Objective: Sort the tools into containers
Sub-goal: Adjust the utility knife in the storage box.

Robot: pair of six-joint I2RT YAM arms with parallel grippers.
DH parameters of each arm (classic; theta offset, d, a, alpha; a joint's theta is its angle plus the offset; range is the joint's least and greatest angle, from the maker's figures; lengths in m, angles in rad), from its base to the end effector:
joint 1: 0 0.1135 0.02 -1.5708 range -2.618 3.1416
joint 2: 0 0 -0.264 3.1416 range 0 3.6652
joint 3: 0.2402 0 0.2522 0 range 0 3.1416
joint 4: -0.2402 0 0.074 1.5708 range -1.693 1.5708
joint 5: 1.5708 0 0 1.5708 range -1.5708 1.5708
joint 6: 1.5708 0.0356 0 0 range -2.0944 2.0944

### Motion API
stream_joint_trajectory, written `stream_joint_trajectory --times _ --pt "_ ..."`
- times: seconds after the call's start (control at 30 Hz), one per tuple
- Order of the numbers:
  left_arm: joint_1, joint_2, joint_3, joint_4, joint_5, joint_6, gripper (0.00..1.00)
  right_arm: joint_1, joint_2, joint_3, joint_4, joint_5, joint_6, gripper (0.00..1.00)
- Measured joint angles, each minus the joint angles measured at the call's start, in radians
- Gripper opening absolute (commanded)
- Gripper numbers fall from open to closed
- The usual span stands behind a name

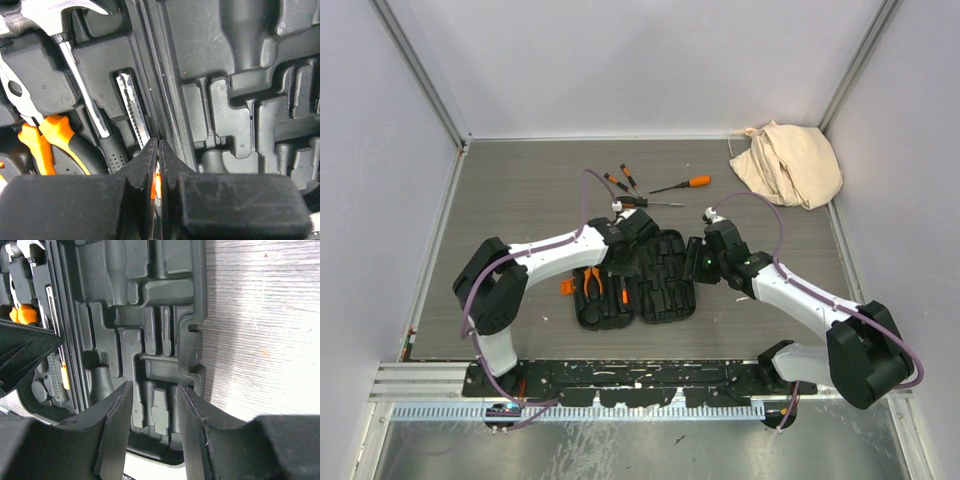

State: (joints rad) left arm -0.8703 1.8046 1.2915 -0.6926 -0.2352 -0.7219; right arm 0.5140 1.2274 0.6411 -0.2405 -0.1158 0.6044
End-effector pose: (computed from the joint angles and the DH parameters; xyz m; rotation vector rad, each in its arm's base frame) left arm 0.2402 -0.2720 0.2009 0.1424 2.7144 -0.1339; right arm 0.2091 0.1228 0.1961 0.0564 2.4949 0.6390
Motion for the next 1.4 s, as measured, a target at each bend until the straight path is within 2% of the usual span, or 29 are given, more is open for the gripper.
stream_joint_trajectory --times 1.0,1.4 --pt "0.000 0.029 -0.006 -0.008 -0.023 -0.004 0.02 0.000 -0.004 0.000 0.000 -0.002 0.001 0.46" --pt "0.000 0.070 0.039 -0.058 -0.027 -0.019 0.00 0.000 -0.004 0.000 0.000 -0.001 0.001 0.46"
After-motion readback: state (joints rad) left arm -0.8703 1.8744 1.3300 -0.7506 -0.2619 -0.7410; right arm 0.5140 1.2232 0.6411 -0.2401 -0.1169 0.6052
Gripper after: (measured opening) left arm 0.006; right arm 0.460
